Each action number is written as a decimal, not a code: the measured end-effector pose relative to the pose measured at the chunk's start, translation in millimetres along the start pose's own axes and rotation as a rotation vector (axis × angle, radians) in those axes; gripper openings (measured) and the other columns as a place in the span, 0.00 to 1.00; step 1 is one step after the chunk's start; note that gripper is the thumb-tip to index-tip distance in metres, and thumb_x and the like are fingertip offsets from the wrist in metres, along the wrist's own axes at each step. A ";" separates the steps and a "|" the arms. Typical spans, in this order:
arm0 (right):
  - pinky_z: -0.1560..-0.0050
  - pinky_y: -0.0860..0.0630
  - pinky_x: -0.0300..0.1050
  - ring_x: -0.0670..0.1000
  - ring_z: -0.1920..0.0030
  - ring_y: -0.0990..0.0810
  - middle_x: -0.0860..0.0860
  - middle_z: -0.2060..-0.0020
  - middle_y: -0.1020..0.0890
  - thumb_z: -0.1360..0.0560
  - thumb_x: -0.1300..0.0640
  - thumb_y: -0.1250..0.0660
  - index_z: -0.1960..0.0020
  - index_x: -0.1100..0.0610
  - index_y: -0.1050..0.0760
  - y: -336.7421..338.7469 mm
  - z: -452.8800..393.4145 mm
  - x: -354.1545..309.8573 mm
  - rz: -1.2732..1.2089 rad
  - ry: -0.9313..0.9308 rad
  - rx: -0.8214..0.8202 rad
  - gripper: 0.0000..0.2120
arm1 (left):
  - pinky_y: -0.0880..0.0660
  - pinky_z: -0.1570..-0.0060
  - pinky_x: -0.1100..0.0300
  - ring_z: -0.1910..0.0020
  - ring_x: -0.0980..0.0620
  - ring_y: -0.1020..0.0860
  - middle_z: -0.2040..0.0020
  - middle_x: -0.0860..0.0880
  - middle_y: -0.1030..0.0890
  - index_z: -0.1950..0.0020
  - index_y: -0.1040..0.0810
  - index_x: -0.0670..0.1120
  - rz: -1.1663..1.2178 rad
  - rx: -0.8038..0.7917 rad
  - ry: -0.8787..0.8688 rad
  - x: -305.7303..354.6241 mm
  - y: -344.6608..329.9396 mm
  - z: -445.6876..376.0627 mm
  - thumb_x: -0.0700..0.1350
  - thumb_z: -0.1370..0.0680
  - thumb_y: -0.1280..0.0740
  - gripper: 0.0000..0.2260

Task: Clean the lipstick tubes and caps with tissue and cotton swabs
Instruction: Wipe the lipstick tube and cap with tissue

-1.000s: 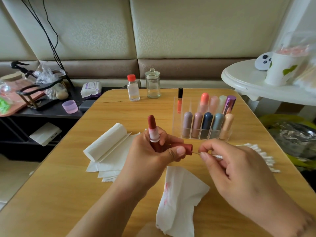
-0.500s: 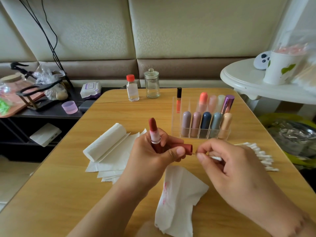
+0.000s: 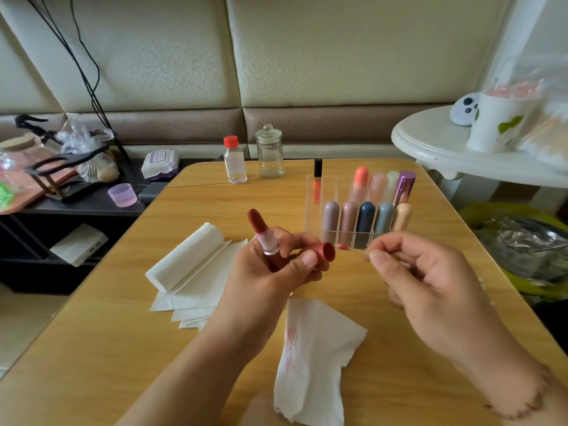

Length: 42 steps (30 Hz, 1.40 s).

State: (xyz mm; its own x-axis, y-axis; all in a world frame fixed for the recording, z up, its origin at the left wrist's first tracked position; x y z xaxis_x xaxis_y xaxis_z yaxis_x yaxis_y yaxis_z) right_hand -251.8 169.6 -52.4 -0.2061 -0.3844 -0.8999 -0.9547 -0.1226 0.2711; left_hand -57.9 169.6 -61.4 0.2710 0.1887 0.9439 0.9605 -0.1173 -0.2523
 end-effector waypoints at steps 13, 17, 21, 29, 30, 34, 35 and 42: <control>0.64 0.20 0.48 0.50 0.67 0.17 0.46 0.65 0.15 0.23 0.49 0.29 0.53 0.44 0.22 -7.5 11.3 -12.0 0.069 0.214 0.039 0.02 | 0.22 0.49 0.57 0.53 0.47 0.20 0.53 0.45 0.23 0.61 0.30 0.46 0.343 -0.103 0.163 -6.0 1.1 -1.6 0.30 0.27 0.37 0.11; 0.64 0.24 0.31 0.50 0.61 0.13 0.47 0.58 0.13 0.23 0.50 0.32 0.49 0.47 0.18 -10.8 11.5 -19.7 -0.140 0.211 -0.037 0.05 | 0.26 0.43 0.53 0.51 0.48 0.22 0.51 0.45 0.24 0.59 0.32 0.45 0.294 -0.167 0.142 -3.9 0.5 -0.7 0.30 0.27 0.36 0.11; 0.66 0.23 0.37 0.46 0.64 0.16 0.44 0.60 0.16 0.21 0.53 0.34 0.47 0.52 0.17 -6.2 9.6 -15.1 0.210 0.393 0.135 0.07 | 0.24 0.50 0.58 0.52 0.47 0.21 0.51 0.46 0.23 0.61 0.30 0.47 0.198 -0.211 0.112 -1.0 -1.3 1.2 0.31 0.26 0.36 0.12; 0.68 0.30 0.40 0.45 0.70 0.25 0.45 0.69 0.22 0.26 0.57 0.31 0.59 0.54 0.17 -5.9 9.9 -6.9 0.653 0.448 0.066 0.05 | 0.25 0.49 0.55 0.52 0.44 0.18 0.53 0.47 0.20 0.65 0.32 0.49 -0.064 -0.070 -0.052 -0.4 3.6 -0.9 0.31 0.29 0.32 0.15; 0.68 0.29 0.39 0.45 0.69 0.24 0.44 0.69 0.21 0.26 0.56 0.31 0.58 0.52 0.17 -6.1 9.0 -6.2 0.602 0.405 0.028 0.05 | 0.25 0.49 0.55 0.52 0.44 0.18 0.53 0.48 0.19 0.66 0.32 0.48 -0.110 -0.065 -0.063 -0.4 4.1 -0.4 0.32 0.29 0.31 0.15; 0.69 0.31 0.30 0.41 0.69 0.23 0.40 0.69 0.21 0.26 0.58 0.29 0.57 0.53 0.16 -3.6 5.4 -7.0 0.496 0.353 0.092 0.04 | 0.23 0.51 0.59 0.53 0.48 0.17 0.54 0.48 0.17 0.67 0.35 0.45 -0.260 -0.077 -0.135 0.9 -3.0 2.4 0.32 0.28 0.32 0.15; 0.70 0.33 0.30 0.42 0.70 0.24 0.40 0.70 0.22 0.25 0.59 0.29 0.58 0.53 0.16 -3.8 5.3 -7.3 0.510 0.349 0.095 0.05 | 0.23 0.52 0.60 0.54 0.48 0.16 0.54 0.47 0.17 0.67 0.35 0.45 -0.261 -0.068 -0.155 0.7 -4.6 2.7 0.31 0.29 0.32 0.15; 0.73 0.40 0.26 0.41 0.75 0.28 0.40 0.76 0.26 0.25 0.57 0.30 0.61 0.52 0.16 -6.8 6.3 -6.7 0.436 0.296 0.060 0.07 | 0.23 0.54 0.61 0.56 0.49 0.15 0.54 0.46 0.16 0.66 0.36 0.45 -0.257 -0.047 -0.176 0.3 -5.5 3.2 0.30 0.29 0.32 0.16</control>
State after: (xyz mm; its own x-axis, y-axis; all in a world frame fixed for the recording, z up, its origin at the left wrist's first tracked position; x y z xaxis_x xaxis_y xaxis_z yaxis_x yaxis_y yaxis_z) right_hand -245.3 178.8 -50.4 -0.5255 -0.6309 -0.5708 -0.8063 0.1552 0.5708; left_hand -62.9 173.4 -60.4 0.0303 0.3834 0.9231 0.9961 -0.0880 0.0039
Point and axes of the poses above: each hand's wrist, its own z-axis away from the middle knuckle, its own y-axis out of the back of the hand, x = y × z, the point moved 1 cm from there along -z, towards the middle knuckle
